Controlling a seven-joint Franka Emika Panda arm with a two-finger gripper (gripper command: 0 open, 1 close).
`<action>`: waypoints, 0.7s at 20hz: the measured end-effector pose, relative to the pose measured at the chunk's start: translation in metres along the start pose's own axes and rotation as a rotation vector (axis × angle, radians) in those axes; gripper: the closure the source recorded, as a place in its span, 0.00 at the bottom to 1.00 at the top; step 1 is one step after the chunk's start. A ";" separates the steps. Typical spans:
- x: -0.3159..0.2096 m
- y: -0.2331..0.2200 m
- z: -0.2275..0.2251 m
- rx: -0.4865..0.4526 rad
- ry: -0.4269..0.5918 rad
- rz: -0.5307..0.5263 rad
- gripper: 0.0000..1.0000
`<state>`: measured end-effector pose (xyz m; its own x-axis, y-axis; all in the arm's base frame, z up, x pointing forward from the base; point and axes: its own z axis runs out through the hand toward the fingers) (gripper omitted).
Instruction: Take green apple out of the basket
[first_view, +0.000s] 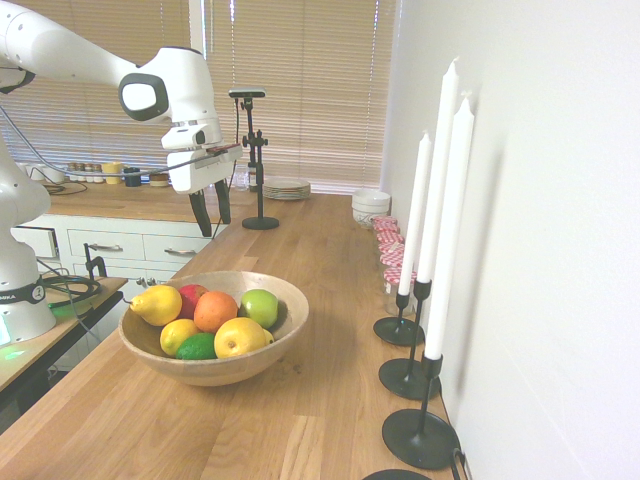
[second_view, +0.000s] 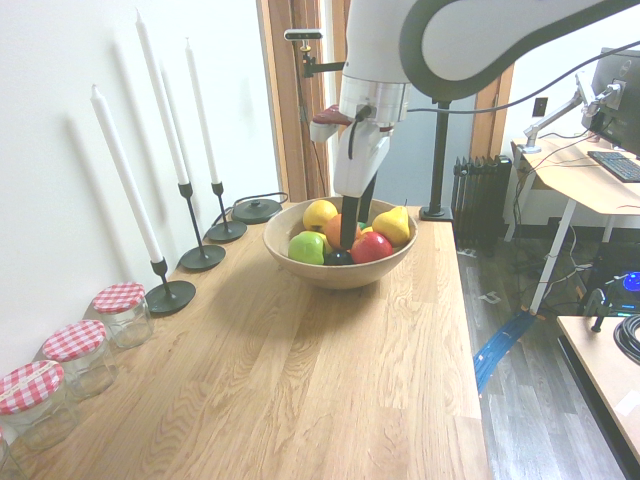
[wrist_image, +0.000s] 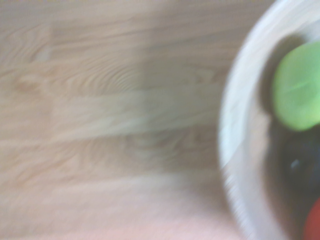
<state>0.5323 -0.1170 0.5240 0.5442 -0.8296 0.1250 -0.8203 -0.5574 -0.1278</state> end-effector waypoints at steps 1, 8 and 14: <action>0.009 -0.002 0.001 -0.002 0.001 0.005 0.00; 0.066 -0.030 0.015 -0.030 -0.010 0.012 0.00; 0.120 -0.037 0.031 -0.059 -0.024 0.026 0.00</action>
<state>0.6332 -0.1968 0.5128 0.5263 -0.8446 0.0983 -0.8427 -0.5335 -0.0721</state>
